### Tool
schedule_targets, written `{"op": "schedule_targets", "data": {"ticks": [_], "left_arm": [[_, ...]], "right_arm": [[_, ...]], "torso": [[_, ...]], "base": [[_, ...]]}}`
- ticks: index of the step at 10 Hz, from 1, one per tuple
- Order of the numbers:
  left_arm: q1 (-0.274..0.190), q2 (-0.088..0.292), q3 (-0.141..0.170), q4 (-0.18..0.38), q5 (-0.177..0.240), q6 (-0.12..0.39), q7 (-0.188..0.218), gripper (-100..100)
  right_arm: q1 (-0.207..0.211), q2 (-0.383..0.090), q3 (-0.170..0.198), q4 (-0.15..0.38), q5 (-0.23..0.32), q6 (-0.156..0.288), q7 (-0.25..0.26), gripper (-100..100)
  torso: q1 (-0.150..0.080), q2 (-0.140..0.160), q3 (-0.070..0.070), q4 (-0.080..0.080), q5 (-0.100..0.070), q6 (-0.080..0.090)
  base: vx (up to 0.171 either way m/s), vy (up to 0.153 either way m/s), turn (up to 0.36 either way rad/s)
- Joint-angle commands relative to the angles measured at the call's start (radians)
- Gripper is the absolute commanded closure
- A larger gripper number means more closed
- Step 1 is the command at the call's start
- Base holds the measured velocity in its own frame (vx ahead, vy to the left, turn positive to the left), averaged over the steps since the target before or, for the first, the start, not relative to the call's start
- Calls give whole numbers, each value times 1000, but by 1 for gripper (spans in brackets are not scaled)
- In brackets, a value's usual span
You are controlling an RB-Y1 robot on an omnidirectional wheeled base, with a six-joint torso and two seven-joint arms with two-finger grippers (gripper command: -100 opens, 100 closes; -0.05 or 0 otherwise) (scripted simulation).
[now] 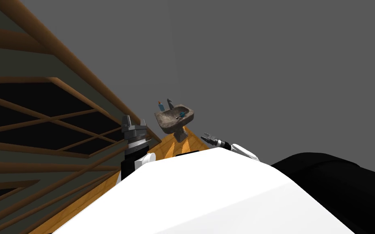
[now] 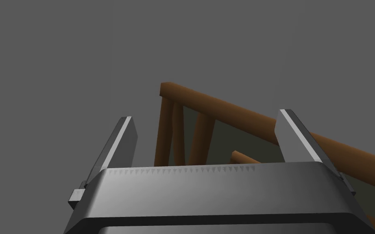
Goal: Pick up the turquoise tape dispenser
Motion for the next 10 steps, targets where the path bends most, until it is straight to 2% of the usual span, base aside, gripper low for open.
{"op": "schedule_targets", "data": {"ticks": [1,5,6,7,8,9,10], "left_arm": [[0,0,0,0,0,0,0,0],[0,0,0,0,0,0,0,0],[0,0,0,0,0,0,0,0],[0,0,0,0,0,0,0,0],[0,0,0,0,0,0,0,0],[0,0,0,0,0,0,0,0],[0,0,0,0,0,0,0,0]], "right_arm": [[9,-34,-9,16,27,-11,13,-100],[17,-165,-47,46,139,-10,43,-100],[17,-187,-47,46,139,-10,43,-100],[17,-220,-61,55,174,-9,55,-100],[17,-241,-61,55,174,-9,55,-100],[15,-278,-74,63,209,-7,69,-100],[15,-296,-74,63,209,-7,69,-100]], "torso": [[0,0,0,0,0,0],[2,-2,-1,0,0,-1],[2,-3,-1,-1,0,0],[3,-3,-2,-1,0,-1],[3,-3,-2,-1,1,0],[3,-3,-2,-1,1,-1],[4,-4,-2,-1,1,-1]], "base": [[-24,5,-27],[-5,23,-55],[6,33,-15],[14,40,-16],[12,36,-14],[24,58,-3],[24,48,-8]]}}
